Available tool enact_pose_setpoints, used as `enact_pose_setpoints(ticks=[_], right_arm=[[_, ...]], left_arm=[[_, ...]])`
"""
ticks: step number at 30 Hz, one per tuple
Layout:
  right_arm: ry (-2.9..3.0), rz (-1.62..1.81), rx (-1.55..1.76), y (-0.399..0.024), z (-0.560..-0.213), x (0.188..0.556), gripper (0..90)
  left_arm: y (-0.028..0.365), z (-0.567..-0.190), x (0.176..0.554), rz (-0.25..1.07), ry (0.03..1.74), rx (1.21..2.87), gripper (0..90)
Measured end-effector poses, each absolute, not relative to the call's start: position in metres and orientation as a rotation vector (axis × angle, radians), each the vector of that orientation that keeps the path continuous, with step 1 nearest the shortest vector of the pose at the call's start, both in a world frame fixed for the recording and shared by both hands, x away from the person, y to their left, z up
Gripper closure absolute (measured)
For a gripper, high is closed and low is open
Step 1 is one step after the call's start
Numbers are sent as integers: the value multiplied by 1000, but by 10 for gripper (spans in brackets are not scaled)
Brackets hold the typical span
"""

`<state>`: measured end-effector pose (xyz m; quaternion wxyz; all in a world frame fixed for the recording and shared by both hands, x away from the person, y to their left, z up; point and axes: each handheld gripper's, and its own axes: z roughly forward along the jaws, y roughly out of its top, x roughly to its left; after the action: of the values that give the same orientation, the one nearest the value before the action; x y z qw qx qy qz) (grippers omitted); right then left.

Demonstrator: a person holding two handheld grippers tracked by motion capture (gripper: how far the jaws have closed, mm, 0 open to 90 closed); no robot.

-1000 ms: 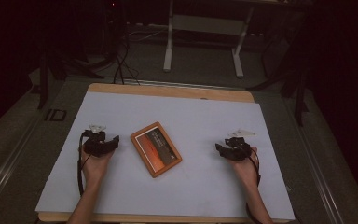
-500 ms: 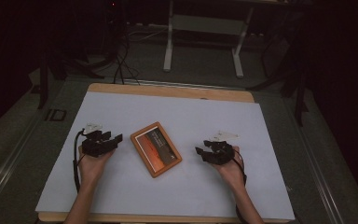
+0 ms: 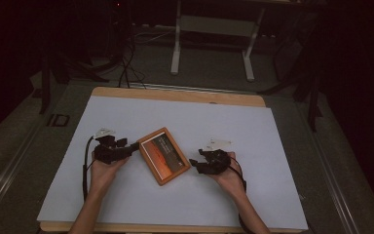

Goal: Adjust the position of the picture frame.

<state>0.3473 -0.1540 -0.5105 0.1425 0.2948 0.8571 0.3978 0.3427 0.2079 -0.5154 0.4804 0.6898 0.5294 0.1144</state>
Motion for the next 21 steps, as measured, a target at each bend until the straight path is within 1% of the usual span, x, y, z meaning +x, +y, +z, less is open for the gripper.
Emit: enact_pose_setpoints(ticks=[9, 15, 18, 20, 21], right_arm=[[2529, 1162, 802, -134, -518, 345, 429], [2542, 1175, 797, -130, -522, 345, 436], [2546, 1176, 799, -130, -522, 345, 446], [2547, 1180, 800, -130, -522, 345, 453], [2549, 1183, 797, -130, -522, 346, 454]], left_arm=[[200, -523, 351, 178, 1300, 1690, 321], [190, -525, 357, 165, 1288, 1739, 317], [184, -525, 360, 161, 1278, 1755, 327], [181, -525, 361, 158, 1264, 1762, 356], [180, -525, 361, 168, 1264, 1767, 350]])
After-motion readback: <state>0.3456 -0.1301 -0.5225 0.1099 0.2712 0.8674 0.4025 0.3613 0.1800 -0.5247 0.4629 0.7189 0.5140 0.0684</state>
